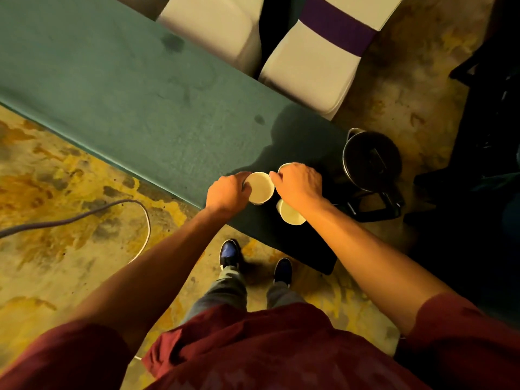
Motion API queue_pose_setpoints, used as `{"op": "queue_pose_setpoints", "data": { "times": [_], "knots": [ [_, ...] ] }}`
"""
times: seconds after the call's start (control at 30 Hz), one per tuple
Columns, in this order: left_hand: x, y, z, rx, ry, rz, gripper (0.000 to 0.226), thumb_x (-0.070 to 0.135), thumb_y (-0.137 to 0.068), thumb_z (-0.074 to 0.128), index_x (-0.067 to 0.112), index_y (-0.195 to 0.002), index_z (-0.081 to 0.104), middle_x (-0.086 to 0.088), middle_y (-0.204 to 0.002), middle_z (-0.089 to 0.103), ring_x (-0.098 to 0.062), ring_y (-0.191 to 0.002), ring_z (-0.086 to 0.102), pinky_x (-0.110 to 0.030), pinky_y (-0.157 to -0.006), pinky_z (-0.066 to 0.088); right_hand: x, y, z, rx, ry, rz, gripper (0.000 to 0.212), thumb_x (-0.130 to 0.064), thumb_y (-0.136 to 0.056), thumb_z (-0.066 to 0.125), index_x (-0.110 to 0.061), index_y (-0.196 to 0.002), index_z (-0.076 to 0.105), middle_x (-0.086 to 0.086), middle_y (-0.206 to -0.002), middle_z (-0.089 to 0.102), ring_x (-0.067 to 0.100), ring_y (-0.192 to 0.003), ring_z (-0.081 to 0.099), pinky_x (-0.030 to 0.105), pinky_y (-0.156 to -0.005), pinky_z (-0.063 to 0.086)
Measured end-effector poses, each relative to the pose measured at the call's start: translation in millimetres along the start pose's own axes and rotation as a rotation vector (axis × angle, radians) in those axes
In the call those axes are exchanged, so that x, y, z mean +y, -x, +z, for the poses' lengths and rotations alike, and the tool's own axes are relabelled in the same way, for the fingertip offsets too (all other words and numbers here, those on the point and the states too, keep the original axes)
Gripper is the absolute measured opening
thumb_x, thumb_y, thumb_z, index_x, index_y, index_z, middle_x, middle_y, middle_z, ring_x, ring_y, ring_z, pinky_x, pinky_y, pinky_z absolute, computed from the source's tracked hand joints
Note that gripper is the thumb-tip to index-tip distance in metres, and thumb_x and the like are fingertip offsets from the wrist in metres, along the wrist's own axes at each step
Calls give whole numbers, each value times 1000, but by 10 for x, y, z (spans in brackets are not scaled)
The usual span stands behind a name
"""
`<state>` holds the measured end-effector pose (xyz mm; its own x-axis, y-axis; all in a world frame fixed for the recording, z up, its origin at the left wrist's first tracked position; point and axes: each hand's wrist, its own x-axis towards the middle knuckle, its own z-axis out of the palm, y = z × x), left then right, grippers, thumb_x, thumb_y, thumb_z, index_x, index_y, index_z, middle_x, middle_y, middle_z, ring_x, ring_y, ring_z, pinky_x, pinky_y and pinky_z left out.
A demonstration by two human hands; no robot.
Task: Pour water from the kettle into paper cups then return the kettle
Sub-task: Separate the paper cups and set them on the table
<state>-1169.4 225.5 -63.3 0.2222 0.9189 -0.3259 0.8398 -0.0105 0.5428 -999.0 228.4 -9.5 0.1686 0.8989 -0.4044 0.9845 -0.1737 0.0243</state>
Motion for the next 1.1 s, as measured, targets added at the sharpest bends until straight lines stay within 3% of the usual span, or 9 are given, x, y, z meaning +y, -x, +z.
{"op": "queue_pose_setpoints", "data": {
  "times": [0.1,0.33,0.5,0.87,1.1],
  "knots": [
    [-85,-28,-57,26,1,-16,38,27,-93,51,26,-129,63,-17,-107,73,-41,-97,68,-42,-75,54,-41,-13,3,10,-6,15,40,-44,-105,50,-12,-110,74,12,-114,74,34,-107,70,35,-72,43],
    [-198,-89,-192,25,-98,35,38,29,-92,51,29,-128,64,-15,-105,74,-40,-94,68,-38,-72,52,-70,-56,-15,118,16,21,31,-35,-97,59,-8,-92,74,15,-97,75,35,-96,72,34,-65,41],
    [-192,-110,-202,30,-96,42,36,30,-93,51,25,-127,64,-16,-104,74,-39,-93,69,-38,-70,51,-162,-95,-10,226,38,-85,34,-34,-102,52,-11,-106,77,10,-106,73,29,-105,67,37,-73,50],
    [-226,-87,-229,32,-104,42,38,43,-96,50,23,-125,62,-16,-101,74,-41,-94,68,-41,-72,53,-146,-41,71,194,-18,-160,32,-38,-99,61,-13,-113,74,9,-116,71,29,-110,65,39,-76,54],
    [-258,-88,-370,83,-87,29,45,47,-98,41,21,-131,58,-19,-99,74,-40,-94,69,-43,-77,54,106,217,-30,306,-292,-77,39,-40,-95,65,-15,-124,67,8,-122,67,29,-111,64,35,-74,46]
  ]
}}
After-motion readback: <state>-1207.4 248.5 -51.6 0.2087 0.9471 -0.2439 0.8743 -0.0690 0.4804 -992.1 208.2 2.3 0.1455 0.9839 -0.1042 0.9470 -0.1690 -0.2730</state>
